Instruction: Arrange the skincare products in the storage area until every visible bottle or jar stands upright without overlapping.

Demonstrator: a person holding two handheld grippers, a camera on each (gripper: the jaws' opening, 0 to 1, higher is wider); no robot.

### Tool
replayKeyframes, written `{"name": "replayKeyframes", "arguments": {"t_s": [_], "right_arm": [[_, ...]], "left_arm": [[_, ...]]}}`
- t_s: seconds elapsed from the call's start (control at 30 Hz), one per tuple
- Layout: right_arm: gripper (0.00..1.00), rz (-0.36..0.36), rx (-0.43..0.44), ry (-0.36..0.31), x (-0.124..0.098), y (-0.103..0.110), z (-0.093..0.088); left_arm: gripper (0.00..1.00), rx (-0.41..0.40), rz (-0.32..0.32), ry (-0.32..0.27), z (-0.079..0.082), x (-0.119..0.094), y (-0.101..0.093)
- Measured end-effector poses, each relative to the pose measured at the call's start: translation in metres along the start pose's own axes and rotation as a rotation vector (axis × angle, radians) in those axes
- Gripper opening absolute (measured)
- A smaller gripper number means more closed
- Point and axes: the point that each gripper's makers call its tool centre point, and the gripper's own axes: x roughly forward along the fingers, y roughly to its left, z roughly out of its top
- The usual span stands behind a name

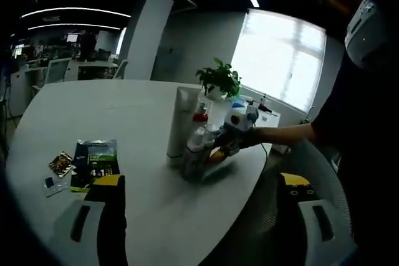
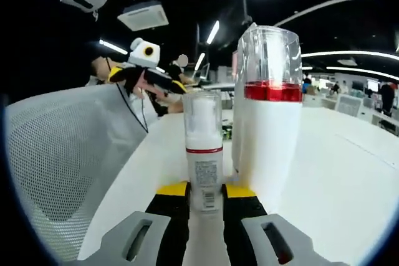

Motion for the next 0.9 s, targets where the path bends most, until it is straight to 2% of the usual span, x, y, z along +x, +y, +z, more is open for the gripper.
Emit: {"name": "replayKeyframes", "arguments": {"t_s": [0.2, 0.23, 0.33, 0.4, 0.53, 0.6, 0.63, 0.73, 0.8, 0.9], "right_arm": [[0.16, -0.024, 0.03, 0.043, -0.009, 0.001, -0.002], [0.18, -0.037, 0.041, 0.063, -0.013, 0.0, -0.003], [0.13, -0.062, 0.058, 0.125, -0.02, 0.005, -0.004], [0.17, -0.082, 0.093, 0.133, -0.024, 0.008, -0.001], [0.22, -0.121, 0.158, 0.171, -0.033, 0.018, 0.003], [0.24, -0.155, 0.193, 0.221, -0.039, 0.018, -0.002], [0.23, -0.17, 0.185, 0.227, -0.04, 0.016, -0.003], [0.28, -0.206, 0.266, 0.262, -0.042, 0.023, -0.006], [0.31, -0.211, 0.25, 0.27, -0.044, 0.026, -0.005], [0.3, -0.239, 0.316, 0.311, -0.047, 0.035, -0.003]], "left_arm": [[0.94, 0.004, 0.003, 0.003, 0.002, -0.001, 0.0], [0.94, 0.002, 0.004, 0.002, 0.003, -0.001, 0.0], [0.94, 0.008, 0.01, 0.011, 0.004, -0.002, 0.001], [0.94, 0.014, 0.015, 0.012, 0.007, -0.001, 0.0], [0.94, -0.017, 0.023, -0.011, 0.015, -0.001, 0.001], [0.94, -0.03, 0.057, 0.001, 0.014, -0.002, 0.006], [0.94, -0.035, 0.064, 0.007, 0.012, -0.002, 0.007], [0.94, -0.069, 0.081, 0.01, 0.008, -0.003, 0.012], [0.94, -0.123, 0.125, 0.03, 0.002, -0.008, 0.022], [0.96, -0.15, 0.132, 0.016, 0.006, -0.013, 0.028]]}}
